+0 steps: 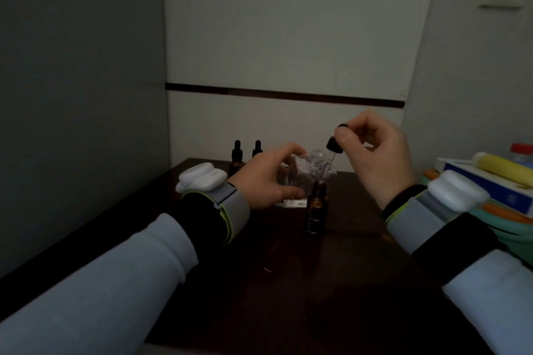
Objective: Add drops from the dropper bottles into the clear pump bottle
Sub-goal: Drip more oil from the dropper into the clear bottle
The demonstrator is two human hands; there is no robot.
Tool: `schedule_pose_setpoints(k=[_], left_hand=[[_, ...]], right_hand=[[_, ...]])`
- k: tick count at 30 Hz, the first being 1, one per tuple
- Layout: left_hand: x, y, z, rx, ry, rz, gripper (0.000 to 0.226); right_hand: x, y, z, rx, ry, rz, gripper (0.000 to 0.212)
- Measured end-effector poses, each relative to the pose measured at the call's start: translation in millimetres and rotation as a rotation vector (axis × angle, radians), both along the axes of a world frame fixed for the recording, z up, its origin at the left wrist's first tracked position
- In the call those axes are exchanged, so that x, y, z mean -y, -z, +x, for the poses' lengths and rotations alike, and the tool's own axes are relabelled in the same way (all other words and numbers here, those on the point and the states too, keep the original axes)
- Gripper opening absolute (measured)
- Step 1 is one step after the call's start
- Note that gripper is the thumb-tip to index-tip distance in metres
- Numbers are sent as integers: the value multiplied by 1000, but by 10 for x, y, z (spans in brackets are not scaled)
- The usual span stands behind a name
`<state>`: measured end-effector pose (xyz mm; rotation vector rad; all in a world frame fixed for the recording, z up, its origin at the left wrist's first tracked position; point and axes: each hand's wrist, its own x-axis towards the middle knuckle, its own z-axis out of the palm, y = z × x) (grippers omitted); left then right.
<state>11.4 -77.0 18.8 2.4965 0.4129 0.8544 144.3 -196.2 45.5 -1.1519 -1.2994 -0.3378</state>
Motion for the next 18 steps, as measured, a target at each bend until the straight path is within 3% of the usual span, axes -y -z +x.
schedule_pose_setpoints(k=[4, 18], left_hand=[[-1, -2, 6, 0, -2, 3, 55], [2, -5, 5, -4, -6, -4, 55]], right_hand=[[-25, 49, -11, 71, 10, -126, 27], [3, 32, -20, 75, -36, -114, 28]])
